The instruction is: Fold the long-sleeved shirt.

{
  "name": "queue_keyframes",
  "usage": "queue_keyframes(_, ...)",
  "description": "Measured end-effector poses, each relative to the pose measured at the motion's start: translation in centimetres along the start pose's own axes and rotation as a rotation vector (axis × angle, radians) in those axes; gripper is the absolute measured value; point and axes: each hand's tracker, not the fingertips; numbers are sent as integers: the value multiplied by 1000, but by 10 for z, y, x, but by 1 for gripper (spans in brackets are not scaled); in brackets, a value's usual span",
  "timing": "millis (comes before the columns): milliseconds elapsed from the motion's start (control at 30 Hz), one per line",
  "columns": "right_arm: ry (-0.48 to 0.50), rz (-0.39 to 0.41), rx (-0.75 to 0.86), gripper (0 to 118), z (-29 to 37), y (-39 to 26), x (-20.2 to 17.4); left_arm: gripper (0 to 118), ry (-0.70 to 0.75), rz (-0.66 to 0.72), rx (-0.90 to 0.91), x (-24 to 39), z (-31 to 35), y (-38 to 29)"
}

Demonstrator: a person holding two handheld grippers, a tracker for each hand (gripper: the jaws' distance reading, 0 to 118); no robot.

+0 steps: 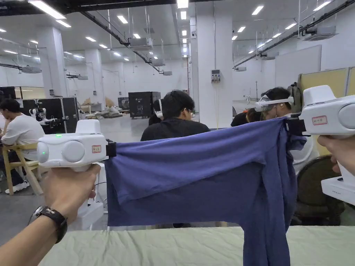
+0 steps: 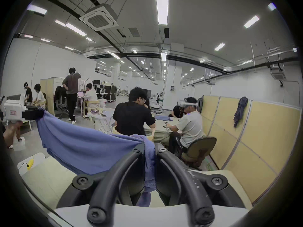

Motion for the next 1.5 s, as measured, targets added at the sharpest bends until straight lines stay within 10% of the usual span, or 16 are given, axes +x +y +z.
queue_keyframes(867,146,-126,-497,12,115,-367,-75,6,-55,101,-624,5,111,-381)
queue_keyframes(1500,237,-159,-582,12,319,-448,-121,6,-32,154,-729,-11,321,-459)
